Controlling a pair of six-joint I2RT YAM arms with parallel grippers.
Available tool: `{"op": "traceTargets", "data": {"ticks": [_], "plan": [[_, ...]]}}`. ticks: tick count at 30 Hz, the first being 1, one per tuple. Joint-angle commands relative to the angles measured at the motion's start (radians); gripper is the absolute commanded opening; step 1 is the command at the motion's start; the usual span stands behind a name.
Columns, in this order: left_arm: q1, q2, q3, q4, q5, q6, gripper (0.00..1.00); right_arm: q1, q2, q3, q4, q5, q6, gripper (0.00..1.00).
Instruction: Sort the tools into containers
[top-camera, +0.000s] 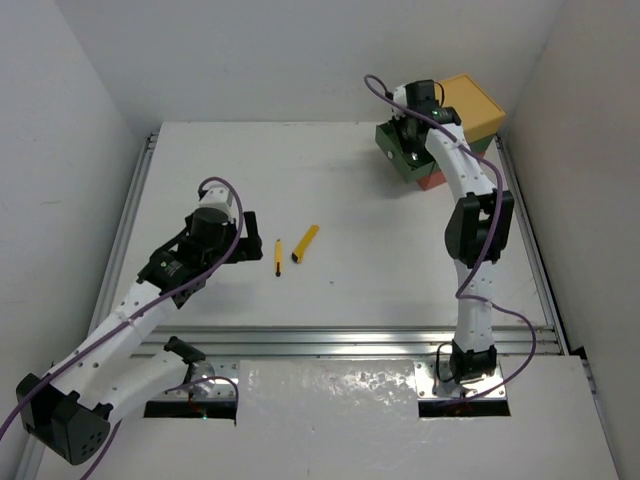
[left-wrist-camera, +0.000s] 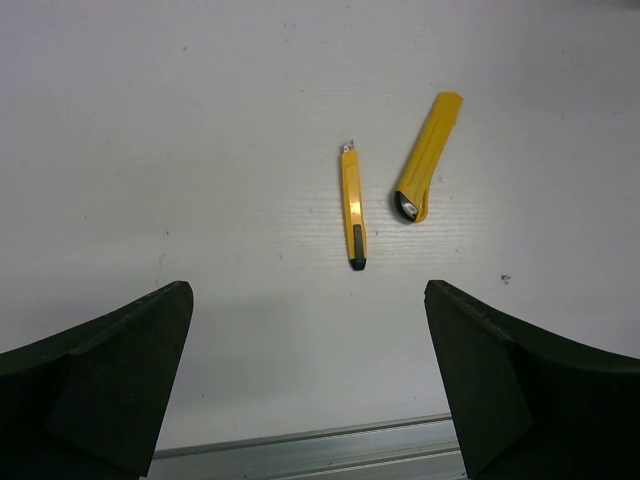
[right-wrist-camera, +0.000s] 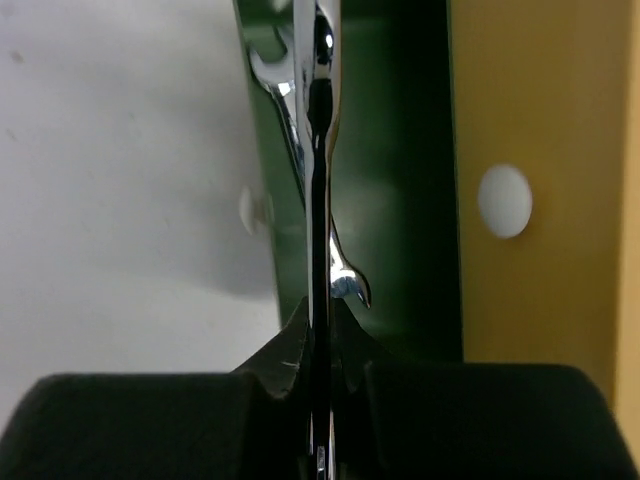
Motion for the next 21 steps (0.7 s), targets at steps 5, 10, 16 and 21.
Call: {"op": "traceTargets", "data": {"ticks": [5,10,16,21], "plan": [[-0.016,-0.020,0.024,0.044,0.007,0.015,1.00,-0.012,-0.031,0.039,-0.003,0.045,-0.044,0.68],[-0.016,-0.025,0.022,0.047,0.013,0.016,1.00,-0.012,-0.091,0.069,-0.004,0.040,-0.023,0.71],[-0.016,-0.040,0.024,0.047,0.016,0.018,1.00,0.016,-0.203,0.004,-0.006,-0.145,0.089,0.38],[-0.018,-0.061,0.019,0.049,0.010,0.015,1.00,0.135,-0.249,-0.255,0.143,-0.109,0.083,0.00]]}}
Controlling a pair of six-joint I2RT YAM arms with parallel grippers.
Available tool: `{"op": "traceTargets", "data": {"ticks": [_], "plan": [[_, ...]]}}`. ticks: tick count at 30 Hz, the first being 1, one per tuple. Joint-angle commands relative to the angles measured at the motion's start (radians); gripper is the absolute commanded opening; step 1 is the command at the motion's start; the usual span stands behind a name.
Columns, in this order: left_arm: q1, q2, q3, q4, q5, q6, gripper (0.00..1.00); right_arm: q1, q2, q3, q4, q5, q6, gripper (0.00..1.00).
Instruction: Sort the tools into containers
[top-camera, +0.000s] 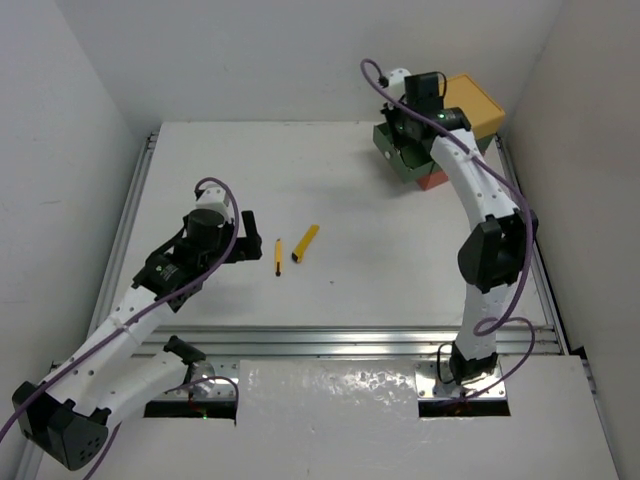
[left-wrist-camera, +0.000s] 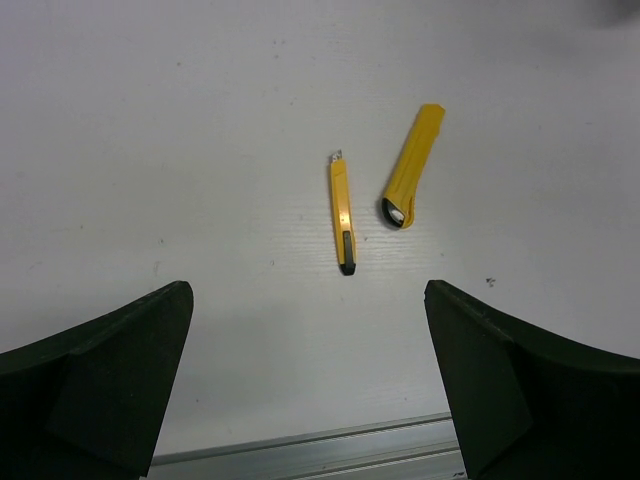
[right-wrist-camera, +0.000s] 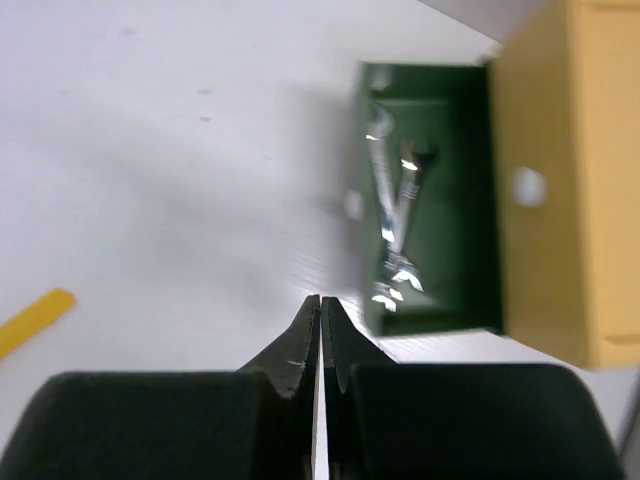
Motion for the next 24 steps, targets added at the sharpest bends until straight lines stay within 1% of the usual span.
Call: {"op": "traceTargets", "data": {"ticks": [1,4,5,8,11,14,20,24], "plan": [[-0.014,-0.033,0.018,0.042,0.002,0.015,1.00,0.113,0.043,-0.095,0.117,0.012,0.006,0.00],[-0.020,-0.027,0.016,0.042,0.010,0.016,1.00,0.136,0.123,-0.034,0.134,0.136,-0.016,0.00],[-0.022,-0.026,0.016,0.042,0.013,0.016,1.00,0.136,0.164,-0.003,0.142,0.232,-0.008,0.00],[-0.023,-0.021,0.018,0.042,0.014,0.018,1.00,0.136,0.207,0.009,0.220,0.400,-0.042,0.00],[-0.026,-0.024,0.015,0.044,0.023,0.019,1.00,0.126,0.262,0.067,0.239,0.455,-0.074,0.00],[-0.025,-0.023,0.015,0.049,0.031,0.021,1.00,0.101,0.305,0.111,0.233,0.468,-0.085,0.00],[-0.029,-0.024,0.013,0.050,0.042,0.022,1.00,0.026,0.311,0.086,0.259,0.491,-0.079,0.00],[-0.036,-0.033,0.010,0.053,0.049,0.024,1.00,-0.006,0.316,0.052,0.296,0.500,-0.131,0.00]]}}
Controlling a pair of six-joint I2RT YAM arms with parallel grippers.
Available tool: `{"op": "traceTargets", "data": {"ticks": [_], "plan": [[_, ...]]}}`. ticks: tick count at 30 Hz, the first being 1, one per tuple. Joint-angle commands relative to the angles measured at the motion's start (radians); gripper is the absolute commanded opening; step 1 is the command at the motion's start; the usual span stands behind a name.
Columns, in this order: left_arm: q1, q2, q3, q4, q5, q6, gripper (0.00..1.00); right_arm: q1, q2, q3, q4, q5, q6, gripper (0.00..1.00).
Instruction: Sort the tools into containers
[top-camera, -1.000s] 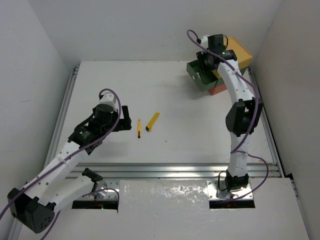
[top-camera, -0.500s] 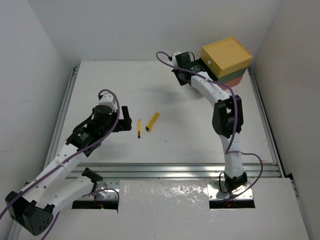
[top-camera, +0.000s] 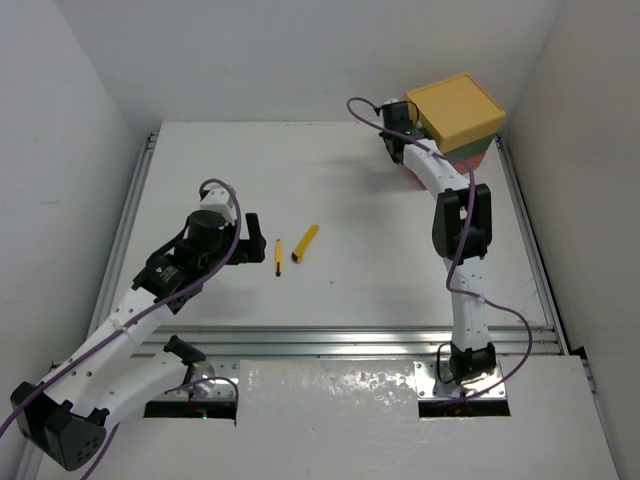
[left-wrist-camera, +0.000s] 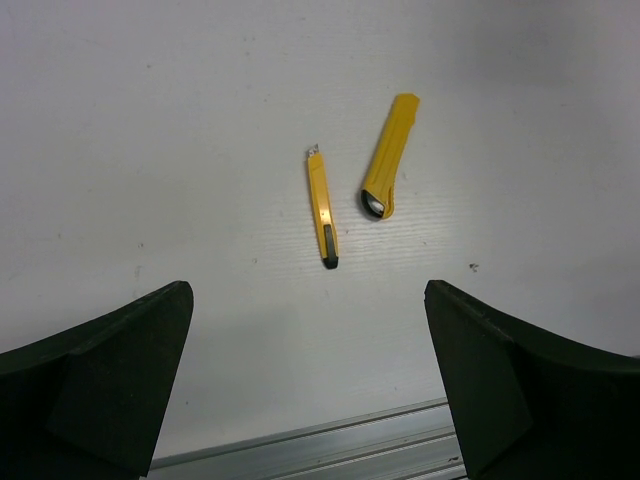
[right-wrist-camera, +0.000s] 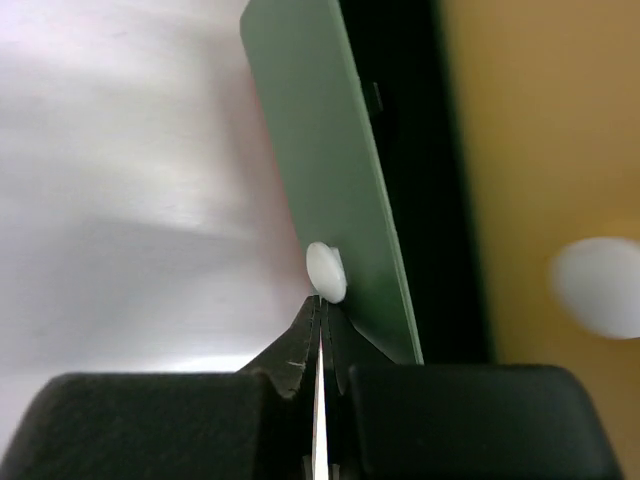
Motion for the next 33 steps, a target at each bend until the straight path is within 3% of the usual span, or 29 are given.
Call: {"op": "traceTargets", "data": {"ticks": [1,9,13,14,19,22,23,24,26,33], "plan": [[-0.016,-0.017,0.012,0.050,0.016,0.011,1.00,-0.030,-0.038,0.013,0.088,0.056,-0.053,0.00],[-0.027,-0.020,0.010,0.051,0.021,0.011,1.00,-0.043,-0.040,0.005,0.123,0.082,-0.140,0.00],[-0.030,-0.025,0.009,0.051,0.024,0.012,1.00,-0.018,-0.084,-0.027,0.068,-0.022,-0.116,0.02],[-0.032,-0.026,0.009,0.051,0.024,0.012,1.00,-0.004,-0.122,-0.059,0.093,-0.044,-0.119,0.15],[-0.041,-0.039,0.006,0.053,0.021,0.011,1.00,0.108,-0.167,-0.248,0.223,-0.012,-0.173,0.39],[-0.047,-0.037,0.006,0.053,0.019,0.011,1.00,0.118,-0.074,-0.194,0.219,0.092,-0.225,0.49],[-0.052,-0.037,0.007,0.053,0.019,0.011,1.00,0.120,-0.042,-0.165,0.208,0.134,-0.236,0.57],[-0.052,-0.036,0.006,0.053,0.021,0.011,1.00,0.123,0.015,-0.136,0.225,0.247,-0.271,0.71],[-0.053,-0.034,0.007,0.053,0.025,0.011,1.00,0.132,0.061,-0.169,0.369,0.377,-0.378,0.84],[-0.055,-0.031,0.004,0.056,0.033,0.012,1.00,0.126,0.221,-0.039,0.456,0.436,-0.544,0.84]]}}
